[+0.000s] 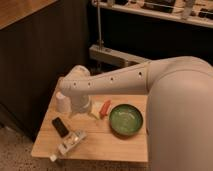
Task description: Stand the bottle upright
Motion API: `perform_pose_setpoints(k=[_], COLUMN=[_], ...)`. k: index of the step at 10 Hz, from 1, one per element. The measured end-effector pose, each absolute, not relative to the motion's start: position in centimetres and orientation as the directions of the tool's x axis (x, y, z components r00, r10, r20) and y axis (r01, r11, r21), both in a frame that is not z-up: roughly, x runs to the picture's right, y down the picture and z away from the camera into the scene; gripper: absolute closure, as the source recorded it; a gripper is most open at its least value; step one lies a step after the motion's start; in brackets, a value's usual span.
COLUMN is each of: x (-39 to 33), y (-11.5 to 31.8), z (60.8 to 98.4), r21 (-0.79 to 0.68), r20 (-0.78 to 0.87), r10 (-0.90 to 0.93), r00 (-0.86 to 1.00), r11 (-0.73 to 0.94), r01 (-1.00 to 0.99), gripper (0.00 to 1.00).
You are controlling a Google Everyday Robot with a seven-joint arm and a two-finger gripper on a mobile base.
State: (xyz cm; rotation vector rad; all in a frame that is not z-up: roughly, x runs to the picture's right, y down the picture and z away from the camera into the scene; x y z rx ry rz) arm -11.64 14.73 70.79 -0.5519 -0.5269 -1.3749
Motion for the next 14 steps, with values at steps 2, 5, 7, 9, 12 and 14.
perform_pose_setpoints(k=[2, 5, 7, 9, 12, 14], x=[-13.0, -15.5, -15.7, -15.4, -14.6, -14.2], y=[17.5, 19.8, 20.0, 20.3, 20.0, 20.0], z=[68.2, 65.6, 64.8, 64.6, 65.1, 66.0], r21=[-0.058, -0.108, -0.128, -0.099, -0.078, -0.046], r20=[0.656, 0.65, 0.645, 0.652, 0.681, 0.746], r10=[-0.739, -0.726, -0.702, -0.665, -0.568, -0.491], r00=[0.149, 0.224, 0.301, 0.365, 0.462, 0.45], r11=[0.148, 0.203, 0.29, 0.402, 0.571, 0.636], r01=[0.987, 0.973, 0.949, 0.91, 0.817, 0.77], gripper=[0.2, 0.2, 0.2, 0.2, 0.2, 0.2])
